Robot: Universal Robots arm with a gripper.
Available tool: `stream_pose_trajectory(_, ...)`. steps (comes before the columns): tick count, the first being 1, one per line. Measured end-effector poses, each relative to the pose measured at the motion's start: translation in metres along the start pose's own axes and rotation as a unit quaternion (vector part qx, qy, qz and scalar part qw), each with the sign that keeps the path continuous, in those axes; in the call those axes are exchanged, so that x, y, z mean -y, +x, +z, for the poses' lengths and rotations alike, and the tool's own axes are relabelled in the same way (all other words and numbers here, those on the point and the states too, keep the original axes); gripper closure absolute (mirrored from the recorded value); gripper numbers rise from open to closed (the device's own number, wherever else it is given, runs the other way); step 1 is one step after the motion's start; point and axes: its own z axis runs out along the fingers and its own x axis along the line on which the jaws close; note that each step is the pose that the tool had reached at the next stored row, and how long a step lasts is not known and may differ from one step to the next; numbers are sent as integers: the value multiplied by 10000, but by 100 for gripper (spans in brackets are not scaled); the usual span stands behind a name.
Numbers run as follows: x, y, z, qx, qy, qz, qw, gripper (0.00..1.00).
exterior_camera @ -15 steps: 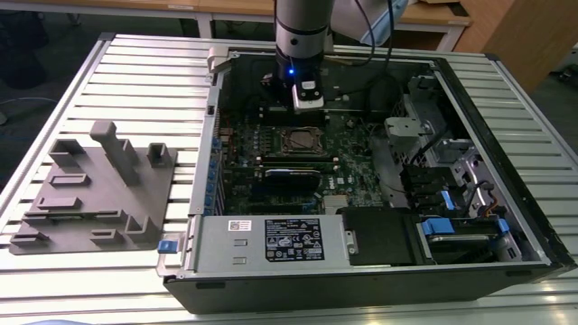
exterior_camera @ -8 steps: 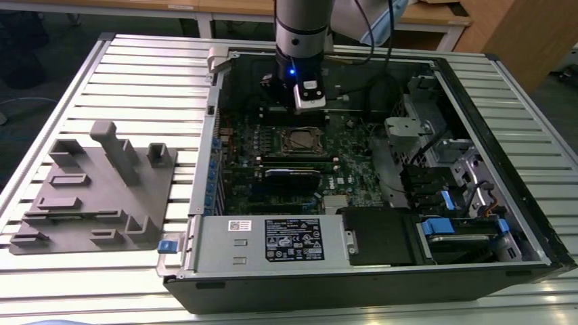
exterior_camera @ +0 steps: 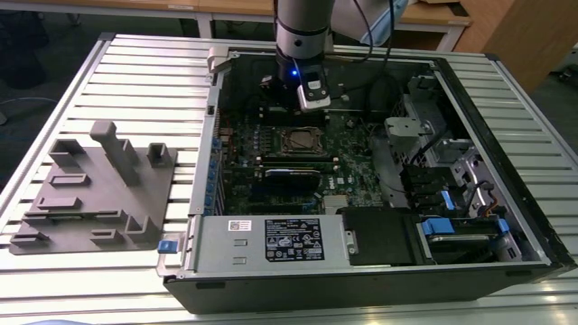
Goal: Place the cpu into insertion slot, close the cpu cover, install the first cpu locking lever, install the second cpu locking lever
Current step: 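Install the first cpu locking lever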
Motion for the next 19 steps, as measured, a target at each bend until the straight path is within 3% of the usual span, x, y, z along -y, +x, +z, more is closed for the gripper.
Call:
stream_pose_trajectory(9,14,-4,23,141,-37,-452,9989,89)
stream_pose_trajectory(15,16,-6,24,149,-39,-482,9987,89)
stream_pose_trajectory(19,4,-58,25,149,-39,-482,9987,89)
